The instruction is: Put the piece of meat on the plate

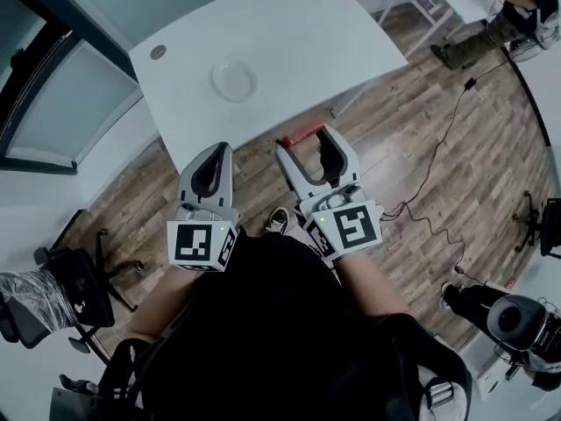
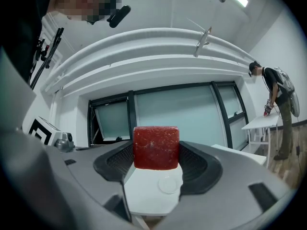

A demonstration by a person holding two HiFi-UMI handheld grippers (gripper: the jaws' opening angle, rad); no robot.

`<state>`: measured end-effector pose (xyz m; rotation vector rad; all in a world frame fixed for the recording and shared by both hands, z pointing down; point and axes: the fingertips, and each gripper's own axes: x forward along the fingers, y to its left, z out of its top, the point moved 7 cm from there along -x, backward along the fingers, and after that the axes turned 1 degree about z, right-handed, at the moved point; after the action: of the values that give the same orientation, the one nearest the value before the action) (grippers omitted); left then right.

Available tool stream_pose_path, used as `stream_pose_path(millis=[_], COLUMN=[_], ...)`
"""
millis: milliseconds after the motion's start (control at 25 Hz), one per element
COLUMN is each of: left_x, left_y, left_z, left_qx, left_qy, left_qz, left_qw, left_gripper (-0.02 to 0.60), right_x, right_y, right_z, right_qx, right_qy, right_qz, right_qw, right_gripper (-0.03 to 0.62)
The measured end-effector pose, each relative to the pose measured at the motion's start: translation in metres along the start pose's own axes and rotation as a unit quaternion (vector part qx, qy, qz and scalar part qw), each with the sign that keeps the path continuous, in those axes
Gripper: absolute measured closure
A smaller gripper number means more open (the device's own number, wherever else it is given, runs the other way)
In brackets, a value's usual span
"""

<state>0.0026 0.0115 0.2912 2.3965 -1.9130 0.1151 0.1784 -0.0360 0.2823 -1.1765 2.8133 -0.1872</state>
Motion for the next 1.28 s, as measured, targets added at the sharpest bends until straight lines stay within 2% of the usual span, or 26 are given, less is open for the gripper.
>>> stream_pose_path(millis=[240,600,1000,1280], left_x=[0.006,0.037,0.095,0.124], left_y=[0.011,0.048,0.103,0.133], left_z=[-0.002,-0.008,-0.016,-0.038], left_qx=[0.003,-0.011,-0.015,-0.031], left_qy=[0.011,0.013,0.036,0.065], left_qz=[0.015,0.000,-0.060,-0.086], left_qw=[0.9998,0.9999,0.9974,0.9936], left_gripper=[0.578,0.578,0.578,0.578], right_x=[0.018,0.052,0.125,0.162], right_y=[-0.004,-0.005,0.000,-0.003], right_z=[-0.005,-0.007,-0.023,-0.047], right_qx=[0.011,0.000,-0.006,0.004], right_qy=[0.003,0.020,0.062,0.105], right_qz=[0.011,-0.008,-0.040,-0.063], right_qw=[1.000,1.000,0.997,0.992], right_gripper=[0.303,0.301,0.303,0.303])
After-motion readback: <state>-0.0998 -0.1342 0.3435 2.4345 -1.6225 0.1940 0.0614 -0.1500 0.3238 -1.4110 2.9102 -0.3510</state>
